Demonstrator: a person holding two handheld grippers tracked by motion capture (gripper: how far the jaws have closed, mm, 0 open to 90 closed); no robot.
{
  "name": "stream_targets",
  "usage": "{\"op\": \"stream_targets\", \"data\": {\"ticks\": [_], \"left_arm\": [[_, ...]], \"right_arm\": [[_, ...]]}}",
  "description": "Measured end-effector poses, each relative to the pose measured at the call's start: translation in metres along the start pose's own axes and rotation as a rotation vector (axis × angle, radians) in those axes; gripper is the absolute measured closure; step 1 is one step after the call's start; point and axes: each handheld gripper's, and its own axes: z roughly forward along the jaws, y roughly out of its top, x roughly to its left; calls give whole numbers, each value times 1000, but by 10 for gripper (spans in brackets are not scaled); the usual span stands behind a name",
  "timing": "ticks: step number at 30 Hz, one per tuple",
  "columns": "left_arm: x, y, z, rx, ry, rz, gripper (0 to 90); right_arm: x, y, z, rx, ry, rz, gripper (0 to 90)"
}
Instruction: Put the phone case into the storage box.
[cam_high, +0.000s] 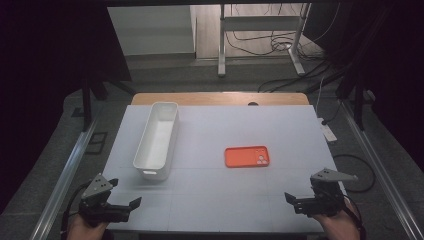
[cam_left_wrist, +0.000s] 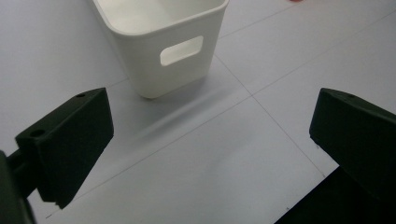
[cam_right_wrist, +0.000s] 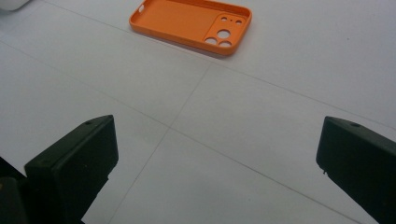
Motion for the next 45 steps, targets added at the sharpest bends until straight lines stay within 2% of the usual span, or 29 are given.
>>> {"op": "stream_targets", "data": {"ticks": [9, 17, 24, 34, 45], "left_arm": [[0, 0, 0, 2, -1, -3, 10], [0, 0, 0, 1, -3, -7, 11], [0, 0, 0, 4, -4, -9, 12], [0, 0, 1, 10, -8, 1, 14], [1, 0, 1, 5, -11, -9, 14]], "right_arm": [[1, 8, 7, 8, 23, -23, 0], [2, 19, 13, -27, 33, -23, 0], [2, 25, 20, -16, 22, -38, 0], [7, 36, 29, -2, 59, -54, 0], [9, 48, 45, 12, 67, -76, 0]]}}
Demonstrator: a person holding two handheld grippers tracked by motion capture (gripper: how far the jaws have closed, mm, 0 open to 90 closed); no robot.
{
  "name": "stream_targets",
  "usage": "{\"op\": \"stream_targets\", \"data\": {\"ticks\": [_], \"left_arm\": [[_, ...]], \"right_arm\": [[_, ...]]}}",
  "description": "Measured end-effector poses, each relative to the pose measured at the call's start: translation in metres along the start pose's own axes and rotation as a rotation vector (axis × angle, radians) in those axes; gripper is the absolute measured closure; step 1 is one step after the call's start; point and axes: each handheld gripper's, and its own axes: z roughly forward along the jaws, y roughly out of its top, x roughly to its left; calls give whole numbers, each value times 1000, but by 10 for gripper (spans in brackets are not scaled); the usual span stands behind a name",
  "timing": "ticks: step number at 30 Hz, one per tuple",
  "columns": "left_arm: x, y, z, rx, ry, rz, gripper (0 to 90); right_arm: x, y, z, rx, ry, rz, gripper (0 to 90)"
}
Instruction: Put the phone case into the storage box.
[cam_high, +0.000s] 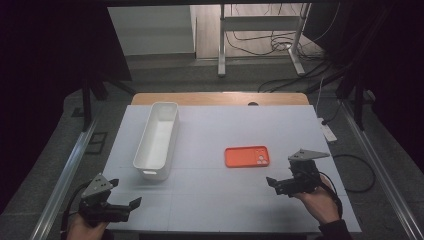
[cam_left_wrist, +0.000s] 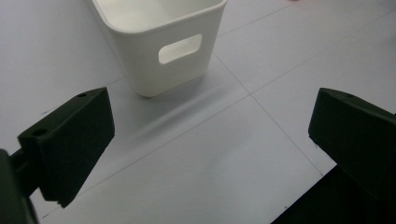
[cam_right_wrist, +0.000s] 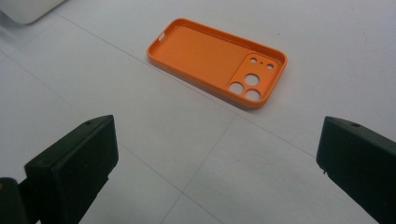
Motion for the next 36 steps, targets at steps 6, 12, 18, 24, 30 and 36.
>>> {"op": "stream_targets", "data": {"ticks": [6, 12, 18, 24, 30, 36], "left_arm": [[0, 0, 0, -1, 0, -3, 14], [0, 0, 0, -1, -2, -3, 14], [0, 0, 0, 0, -4, -1, 14], [0, 0, 0, 0, -5, -1, 14], [1, 0, 0, -1, -7, -4, 14], [1, 0, 0, -2, -8, -4, 14]], "right_arm": [[-2, 6, 8, 18, -2, -2, 0], [-1, 14, 17, 27, 3, -12, 0], [-2, 20, 27, 48, 1, -21, 0], [-4, 30, 38, 55, -7, -30, 0], [-3, 39, 50, 65, -1, -26, 0], [-3, 46, 58, 72, 2, -21, 0]]}}
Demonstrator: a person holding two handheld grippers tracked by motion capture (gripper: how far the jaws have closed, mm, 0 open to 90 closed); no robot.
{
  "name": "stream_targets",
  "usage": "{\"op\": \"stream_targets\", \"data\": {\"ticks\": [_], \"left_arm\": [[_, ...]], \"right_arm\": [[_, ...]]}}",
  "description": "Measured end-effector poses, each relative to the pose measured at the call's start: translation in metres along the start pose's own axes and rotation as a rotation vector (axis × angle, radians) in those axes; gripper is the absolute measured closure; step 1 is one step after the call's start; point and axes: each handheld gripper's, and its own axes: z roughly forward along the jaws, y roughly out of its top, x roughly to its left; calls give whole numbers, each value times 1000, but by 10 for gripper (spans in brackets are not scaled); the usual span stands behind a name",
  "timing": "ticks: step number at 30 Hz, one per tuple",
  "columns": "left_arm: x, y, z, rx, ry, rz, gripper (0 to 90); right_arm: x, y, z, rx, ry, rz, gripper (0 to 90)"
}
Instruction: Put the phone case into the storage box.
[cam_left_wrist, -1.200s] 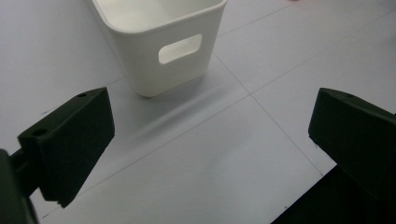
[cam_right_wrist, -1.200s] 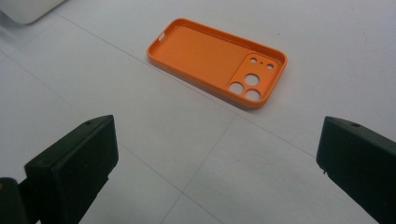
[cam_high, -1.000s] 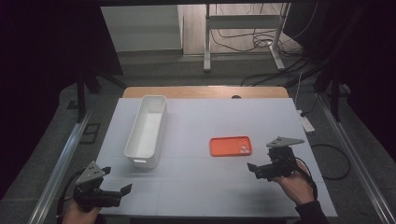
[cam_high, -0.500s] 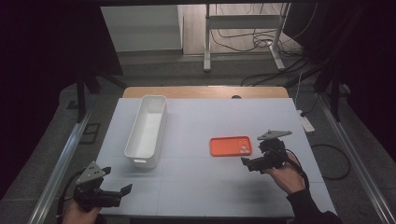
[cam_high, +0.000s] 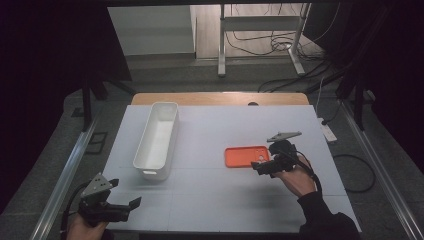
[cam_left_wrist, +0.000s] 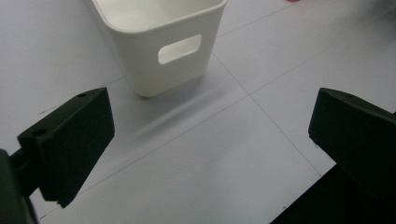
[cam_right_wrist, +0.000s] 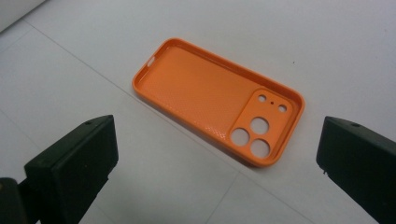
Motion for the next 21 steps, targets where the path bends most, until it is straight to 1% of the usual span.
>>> {"op": "stream_targets", "data": {"ticks": [3, 9, 21], "left_arm": [[0, 0, 0, 0, 1, 1, 14], [0, 0, 0, 0, 0, 1, 14], [0, 0, 0, 0, -1, 4, 13]], "right_arm": [[0, 4, 4, -1, -1, 1, 0], [1, 11, 12, 18, -6, -5, 0], [12, 29, 34, 33, -5, -41, 0]]}}
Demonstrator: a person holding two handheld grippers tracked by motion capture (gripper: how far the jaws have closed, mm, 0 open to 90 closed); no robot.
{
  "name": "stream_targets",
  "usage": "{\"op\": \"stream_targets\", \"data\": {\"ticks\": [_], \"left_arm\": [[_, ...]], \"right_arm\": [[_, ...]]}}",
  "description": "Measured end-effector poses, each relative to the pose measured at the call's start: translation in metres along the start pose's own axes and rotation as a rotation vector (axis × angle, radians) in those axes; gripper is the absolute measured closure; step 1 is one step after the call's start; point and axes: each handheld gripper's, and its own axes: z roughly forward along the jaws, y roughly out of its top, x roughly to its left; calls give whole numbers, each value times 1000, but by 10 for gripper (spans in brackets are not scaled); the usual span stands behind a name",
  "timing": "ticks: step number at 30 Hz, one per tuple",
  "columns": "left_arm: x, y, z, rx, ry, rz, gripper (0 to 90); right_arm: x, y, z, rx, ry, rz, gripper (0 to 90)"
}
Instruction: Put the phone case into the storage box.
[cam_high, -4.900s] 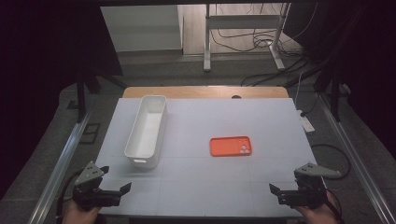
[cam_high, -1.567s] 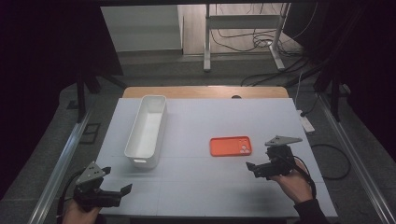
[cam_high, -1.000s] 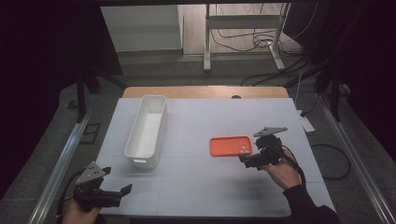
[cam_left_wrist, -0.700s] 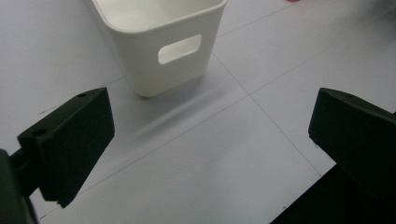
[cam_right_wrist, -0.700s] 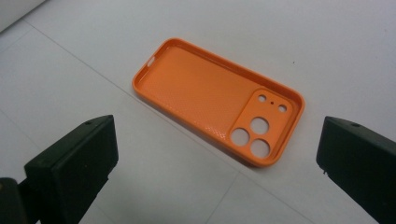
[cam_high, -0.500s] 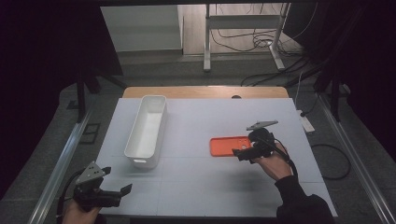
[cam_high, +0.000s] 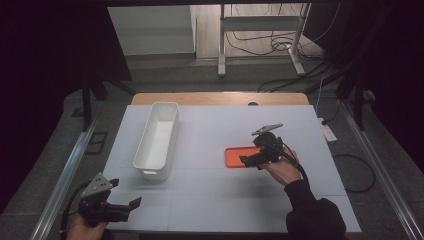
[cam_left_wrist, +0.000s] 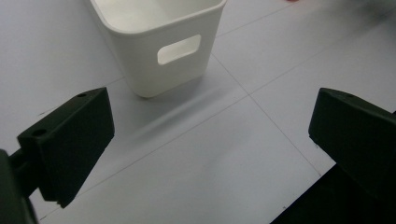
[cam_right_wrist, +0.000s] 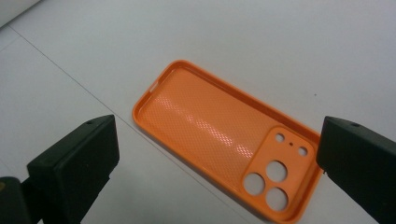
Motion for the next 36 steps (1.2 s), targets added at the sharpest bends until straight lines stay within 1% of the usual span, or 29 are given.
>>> {"op": "stream_targets", "data": {"ticks": [5, 8, 9, 10, 11, 13, 14, 15, 16, 18, 19, 20, 21, 22, 23, 26, 27, 28, 30, 32, 36], "left_arm": [[0, 0, 0, 0, 0, 0, 13], [0, 0, 0, 1, 0, 1, 13], [0, 0, 0, 1, 0, 1, 13], [0, 0, 0, 1, 1, 2, 13], [0, 0, 0, 1, 1, 2, 13], [0, 0, 0, 2, 1, 3, 13], [0, 0, 0, 2, 1, 3, 13], [0, 0, 0, 2, 1, 3, 13], [0, 0, 0, 2, 1, 3, 13], [0, 0, 0, 2, 1, 3, 13], [0, 0, 0, 2, -1, 0, 13], [0, 0, 0, 1, 0, -1, 13], [1, 0, 0, 1, -2, -2, 13], [1, 0, 0, 0, -3, -4, 13], [1, 0, 0, 0, -4, -6, 13], [1, 0, 0, 0, -4, -5, 13], [1, 0, 0, -1, -4, -4, 14], [1, 0, 0, -1, -5, -5, 14], [1, 0, 0, -1, -5, -5, 14], [1, 0, 0, -1, -5, -5, 14], [1, 0, 0, -1, -5, -4, 14]], "right_arm": [[1, 7, 8, 8, 13, 13, 0], [3, 10, 13, 17, 16, 6, 0], [3, 11, 15, 19, 21, 4, 0], [4, 12, 17, 26, 35, 12, 0], [4, 14, 19, 36, 37, 16, 7], [6, 15, 22, 50, 33, 5, 56], [6, 15, 22, 50, 33, 5, 56], [7, 17, 24, 61, 26, 1, 176], [7, 17, 24, 61, 26, 1, 176], [8, 19, 25, 64, 42, -13, 299], [9, 20, 27, 73, 51, -31, 402], [9, 20, 28, 78, 58, -40, 459], [10, 20, 30, 84, 63, -48, 504], [10, 20, 30, 84, 63, -48, 504], [11, 21, 31, 90, 66, -59, 563], [12, 21, 36, 106, 92, -69, 722], [12, 22, 37, 109, 97, -71, 806], [12, 22, 38, 110, 112, -68, 889], [11, 22, 40, 106, 128, -54, 891], [11, 22, 42, 111, 130, -54, 891], [13, 20, 48, 110, 110, -71, 891]]}}
